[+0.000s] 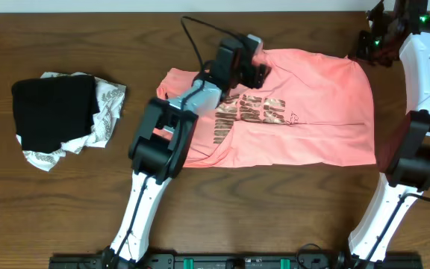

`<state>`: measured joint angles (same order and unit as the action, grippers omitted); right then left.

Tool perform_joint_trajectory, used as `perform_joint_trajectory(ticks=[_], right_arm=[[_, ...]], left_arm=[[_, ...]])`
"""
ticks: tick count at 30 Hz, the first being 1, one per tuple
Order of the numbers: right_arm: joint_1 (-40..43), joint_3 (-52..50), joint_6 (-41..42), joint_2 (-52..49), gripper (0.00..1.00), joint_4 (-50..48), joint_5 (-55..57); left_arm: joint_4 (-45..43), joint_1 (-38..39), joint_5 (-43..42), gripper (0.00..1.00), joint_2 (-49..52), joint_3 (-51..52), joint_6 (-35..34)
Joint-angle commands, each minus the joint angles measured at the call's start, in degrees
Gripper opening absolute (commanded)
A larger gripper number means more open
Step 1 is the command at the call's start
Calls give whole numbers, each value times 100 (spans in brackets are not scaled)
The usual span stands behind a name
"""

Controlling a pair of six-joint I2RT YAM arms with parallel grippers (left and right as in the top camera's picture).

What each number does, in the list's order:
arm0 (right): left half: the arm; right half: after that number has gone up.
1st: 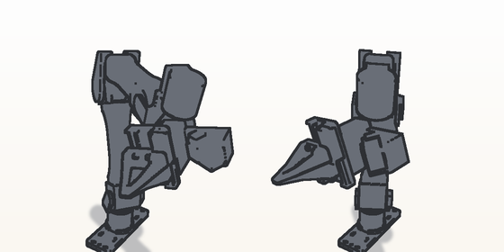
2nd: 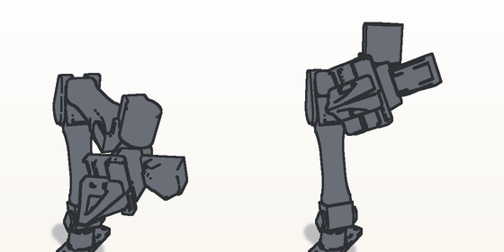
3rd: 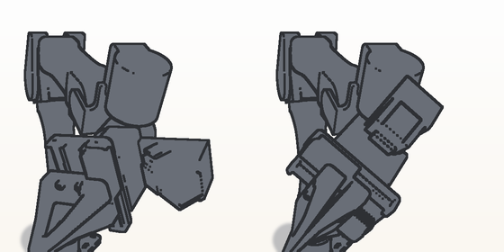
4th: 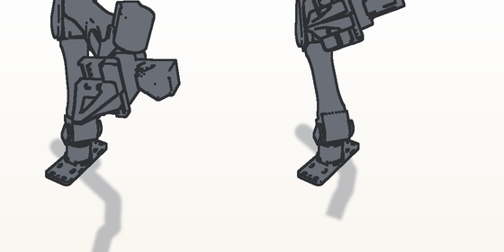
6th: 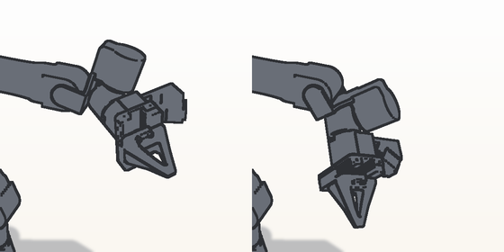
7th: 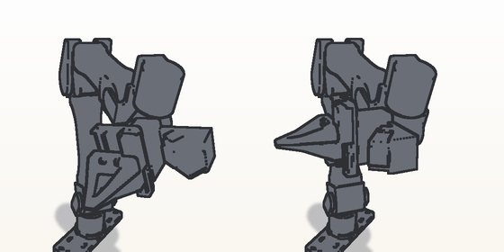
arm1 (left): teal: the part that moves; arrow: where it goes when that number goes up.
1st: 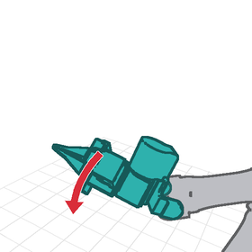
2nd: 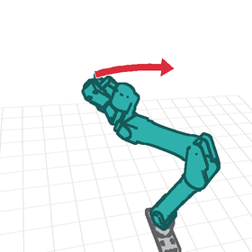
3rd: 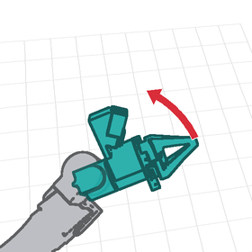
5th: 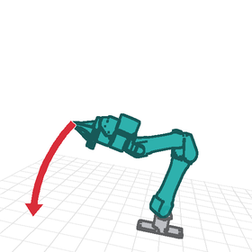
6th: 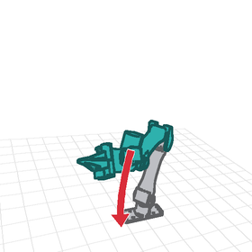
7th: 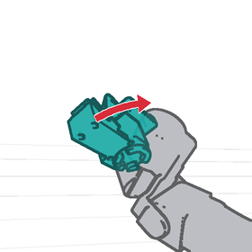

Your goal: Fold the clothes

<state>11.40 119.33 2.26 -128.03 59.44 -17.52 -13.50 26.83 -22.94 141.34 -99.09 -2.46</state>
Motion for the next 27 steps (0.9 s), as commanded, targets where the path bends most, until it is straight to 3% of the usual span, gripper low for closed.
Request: perform_joint_trajectory(ticks=[1,12,21,27], right_arm=[[-17,72,-105,33,1,50,127],[-17,72,-105,33,1,79,129],[-17,72,-103,33,1,59,127],[-17,72,-81,33,1,63,127]], left_arm=[[17,37,48,76,22,-52,444],[411,-37,334,76,24,-120,1016],[2741,-262,197,76,24,-1449,1311],[3169,-319,201,77,24,-1917,1451]])
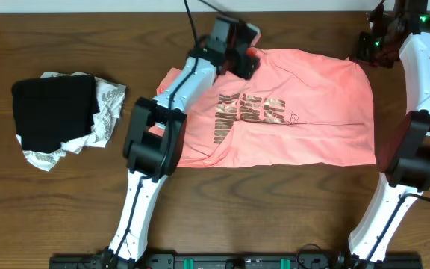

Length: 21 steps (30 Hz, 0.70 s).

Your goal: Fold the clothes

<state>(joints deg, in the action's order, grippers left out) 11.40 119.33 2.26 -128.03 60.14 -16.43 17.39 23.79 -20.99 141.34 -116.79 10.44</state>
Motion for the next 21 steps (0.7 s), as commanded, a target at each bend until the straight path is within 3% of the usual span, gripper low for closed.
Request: perform_joint_trajectory(ticks=[1,6,12,21], right_arm=[[-17,72,-50,33,1,-4,13],[-17,72,7,33,1,-7,15],[-17,72,70,33,1,9,15],[-17,72,70,33,1,7,17]], left_arm=[[116,-39,7,77,24,-146,155],[205,-87,2,77,33,-146,186],[2,-68,4,77,72,-146,782],[-466,-4,0,77,442,-146,822]])
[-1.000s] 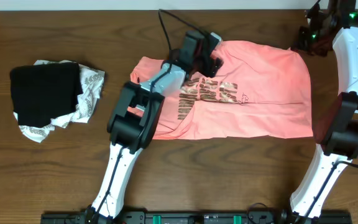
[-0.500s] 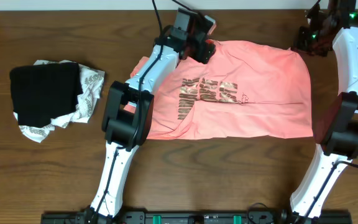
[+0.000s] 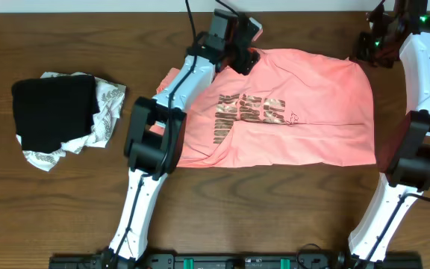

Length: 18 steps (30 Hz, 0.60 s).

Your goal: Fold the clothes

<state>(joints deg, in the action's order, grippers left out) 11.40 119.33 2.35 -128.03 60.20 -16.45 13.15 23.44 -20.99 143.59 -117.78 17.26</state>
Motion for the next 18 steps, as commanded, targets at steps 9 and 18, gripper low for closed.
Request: perform_joint_trajectory(ticks=[9,18], right_arm=[[-17,72,61,33,1,0,20],[0,72,61,33,1,2,20]], left_arm=[[-275,81,2,57,227,-48,302],[-289,164,2,45,227,-48,262]])
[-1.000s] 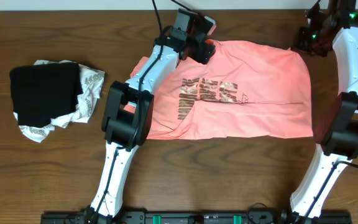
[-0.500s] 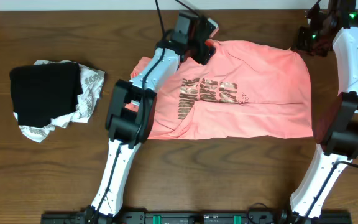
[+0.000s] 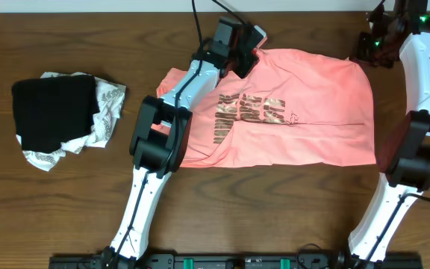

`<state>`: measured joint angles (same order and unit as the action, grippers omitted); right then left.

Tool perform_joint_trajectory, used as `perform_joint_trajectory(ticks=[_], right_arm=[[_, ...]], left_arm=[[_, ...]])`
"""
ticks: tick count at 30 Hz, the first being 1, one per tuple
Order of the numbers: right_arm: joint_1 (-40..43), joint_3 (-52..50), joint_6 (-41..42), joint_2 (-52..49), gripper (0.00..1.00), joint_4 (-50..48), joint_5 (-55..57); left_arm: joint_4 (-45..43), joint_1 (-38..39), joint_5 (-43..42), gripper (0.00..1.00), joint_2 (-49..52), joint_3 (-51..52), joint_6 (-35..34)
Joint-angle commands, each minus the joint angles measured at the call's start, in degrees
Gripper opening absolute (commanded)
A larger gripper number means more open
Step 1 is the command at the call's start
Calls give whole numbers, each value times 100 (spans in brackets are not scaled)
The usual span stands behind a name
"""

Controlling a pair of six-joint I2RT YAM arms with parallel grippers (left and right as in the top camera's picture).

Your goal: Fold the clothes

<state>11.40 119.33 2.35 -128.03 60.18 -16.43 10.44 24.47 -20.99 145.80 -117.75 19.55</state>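
A coral-pink T-shirt [image 3: 304,97] with a glittery print lies spread flat in the overhead view, right of the table's middle. My left gripper [image 3: 246,46] is at the shirt's far edge, near the collar, and its arm reaches across the shirt's left part. The camera housing hides the fingers, so open or shut cannot be told. My right gripper [image 3: 363,46] sits at the shirt's far right corner, dark and too small to read.
At the left lies a pile of clothes: a black garment [image 3: 54,108] on top of a white patterned one [image 3: 109,104]. The table's far edge [image 3: 125,10] runs just behind the shirt. Both arm bases stand at the near edge.
My left arm has shifted slightly to the right, and its gripper is still at the shirt's far edge by the collar. The shirt and my right arm look unchanged.
At first my left gripper was over the shirt's upper left, just above the print. Then it was farther back, at the far edge near the collar, and it has stayed there with small shifts. The right arm stayed at the far right corner throughout.
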Motion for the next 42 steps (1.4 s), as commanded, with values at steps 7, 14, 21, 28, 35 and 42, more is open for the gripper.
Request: perform_joint_trajectory(ticks=[7,14,21,28,35,42], right_arm=[[4,72,61,33,1,4,31],[4,72,59,33,1,7,66],[22,74,50,33,1,140,120],[44,74,-4,70,1,372,127],[39,74,-76,116,1,1027,129],[28,74,-240,118,1,1539,297]], left_arm=[[-70,122,4,23,9,-50,35],[-15,122,4,6,-9,-50,31],[669,90,7,6,-448,-52,31],[1847,90,157,6,-1143,-52,33],[2800,107,223,6,-1572,-52,31],[2763,146,219,25,-1436,-50,-57]])
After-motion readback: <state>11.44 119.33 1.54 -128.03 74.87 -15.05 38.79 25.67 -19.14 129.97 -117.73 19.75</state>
